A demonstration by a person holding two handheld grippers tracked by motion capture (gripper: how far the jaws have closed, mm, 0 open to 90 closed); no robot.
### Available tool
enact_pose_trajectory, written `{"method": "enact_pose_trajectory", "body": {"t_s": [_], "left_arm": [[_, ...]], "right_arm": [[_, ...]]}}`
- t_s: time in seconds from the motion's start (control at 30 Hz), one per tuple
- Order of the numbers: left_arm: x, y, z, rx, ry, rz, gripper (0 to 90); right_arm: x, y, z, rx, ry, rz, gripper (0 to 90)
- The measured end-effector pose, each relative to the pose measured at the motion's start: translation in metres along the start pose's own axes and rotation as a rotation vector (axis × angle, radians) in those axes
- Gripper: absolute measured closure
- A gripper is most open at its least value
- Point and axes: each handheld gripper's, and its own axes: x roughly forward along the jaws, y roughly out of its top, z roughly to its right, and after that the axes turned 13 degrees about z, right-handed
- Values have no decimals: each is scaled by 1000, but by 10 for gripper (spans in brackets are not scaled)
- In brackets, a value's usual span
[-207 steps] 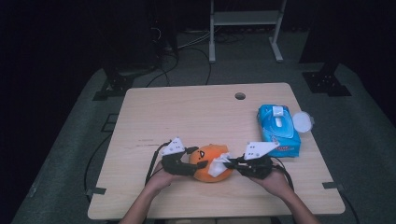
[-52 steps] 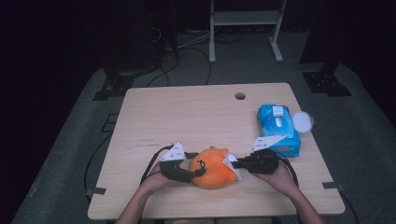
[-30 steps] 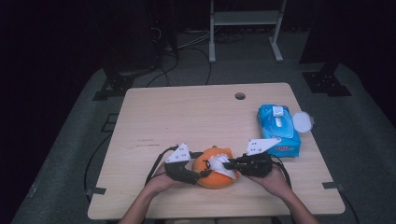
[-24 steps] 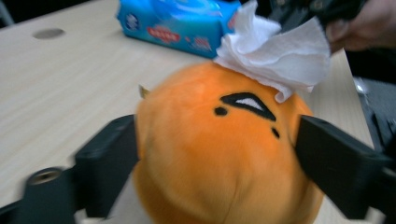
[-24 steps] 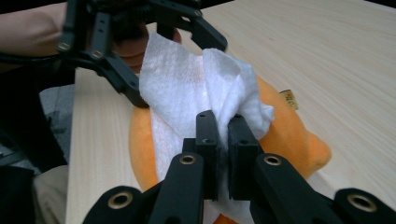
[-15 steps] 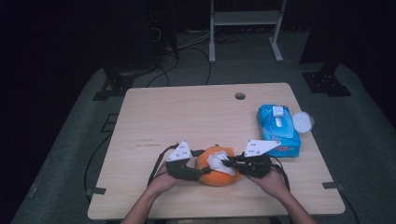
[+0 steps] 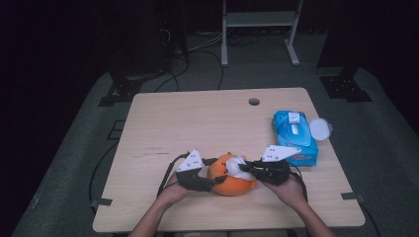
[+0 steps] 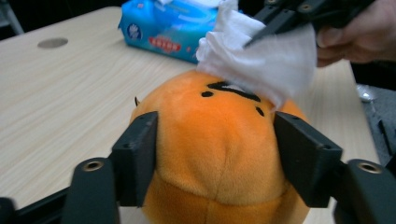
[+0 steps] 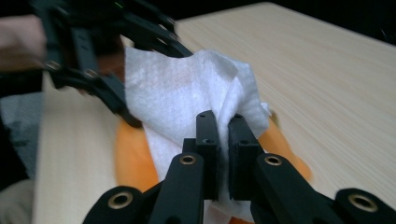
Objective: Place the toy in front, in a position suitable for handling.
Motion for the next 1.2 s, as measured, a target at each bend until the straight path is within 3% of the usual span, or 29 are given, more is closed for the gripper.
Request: {"method": "enact_pose_trajectory", "body": {"t_s": [0.07, 0.13, 0.2, 0.27, 0.3, 0.33, 0.4, 0.47, 0.57, 0.67, 0.8, 1.0, 1.07, 1.2], "left_arm": [[3, 3, 5, 32, -9, 4, 337], [3, 3, 5, 40, 2, -4, 255], [1, 2, 2, 15, 9, 0, 145], [-2, -1, -3, -24, 5, 2, 103], [-2, -3, -5, -40, 4, -6, 102], [-1, -4, -6, -30, -2, -15, 110], [2, -6, -4, -23, -15, -9, 227], [3, -5, -1, -17, -6, -12, 285], [4, -4, 0, -17, 6, -5, 310], [4, -5, 0, -27, 13, 0, 308], [5, -5, 0, -30, 14, 1, 299], [7, -5, 2, -27, -8, 4, 301], [8, -5, 3, -19, -9, -1, 302], [8, -6, 2, -29, 14, 4, 311]], "right_arm": [[2, 5, -8, -10, 25, 26, 842], [6, 7, -11, -41, 20, 9, 842], [8, 4, -6, -24, 11, 3, 842], [6, 1, -1, -15, -14, 5, 842], [3, 1, 2, -8, -28, 8, 842], [1, 0, 5, -4, -46, 14, 842], [-2, -1, 8, 8, -69, 15, 839], [-2, -1, 7, -14, -85, 6, 824], [-3, 1, 1, -57, -116, 22, 765], [-6, 3, -2, -68, -123, 43, 731], [-6, 5, -6, -90, -116, 35, 666], [1, 3, -7, -23, -52, 57, 577], [5, 2, -7, -19, -49, 57, 586], [6, 2, -4, -36, -80, 36, 796]]}}
